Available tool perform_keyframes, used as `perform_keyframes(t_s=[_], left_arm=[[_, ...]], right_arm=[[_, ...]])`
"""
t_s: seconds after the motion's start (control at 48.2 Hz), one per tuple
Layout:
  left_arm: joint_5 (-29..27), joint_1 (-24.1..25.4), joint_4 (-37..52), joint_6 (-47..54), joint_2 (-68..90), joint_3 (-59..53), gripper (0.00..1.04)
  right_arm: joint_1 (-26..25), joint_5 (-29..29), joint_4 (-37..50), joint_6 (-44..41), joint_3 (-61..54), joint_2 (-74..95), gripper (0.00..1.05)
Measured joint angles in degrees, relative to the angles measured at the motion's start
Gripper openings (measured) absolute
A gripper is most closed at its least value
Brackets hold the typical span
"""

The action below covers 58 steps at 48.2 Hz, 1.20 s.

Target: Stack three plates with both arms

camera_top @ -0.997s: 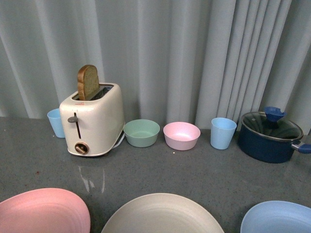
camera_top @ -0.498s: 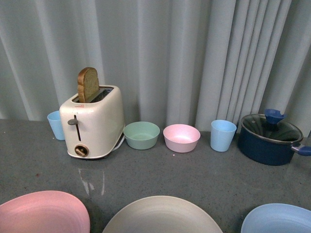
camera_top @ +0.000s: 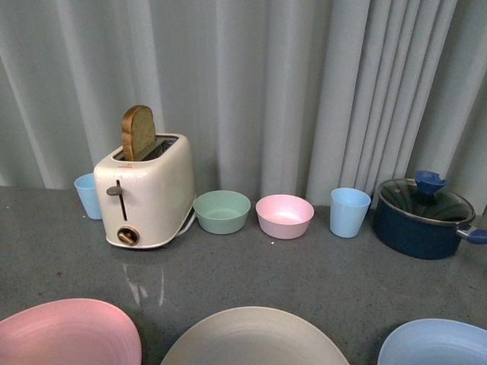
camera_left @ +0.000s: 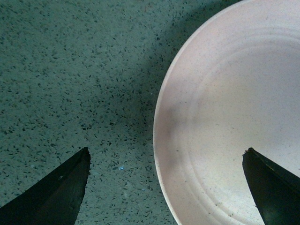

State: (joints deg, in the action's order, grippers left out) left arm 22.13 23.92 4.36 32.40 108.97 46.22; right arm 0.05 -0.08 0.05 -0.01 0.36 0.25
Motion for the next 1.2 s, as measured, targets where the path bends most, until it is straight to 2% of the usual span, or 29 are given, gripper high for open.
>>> perform_keyframes(t_s=[0.311,1.204], left_arm=[[-3.1,-2.0,-1.9,0.2,3.7,3.2,0.98],[-5.7,-4.8,-5.4,0.0,8.4,6.9,0.98]], right_arm=[[0.0,0.0,0.0,0.0,0.0,0.0,0.97],[0.0,0.0,0.0,0.0,0.0,0.0,0.97]])
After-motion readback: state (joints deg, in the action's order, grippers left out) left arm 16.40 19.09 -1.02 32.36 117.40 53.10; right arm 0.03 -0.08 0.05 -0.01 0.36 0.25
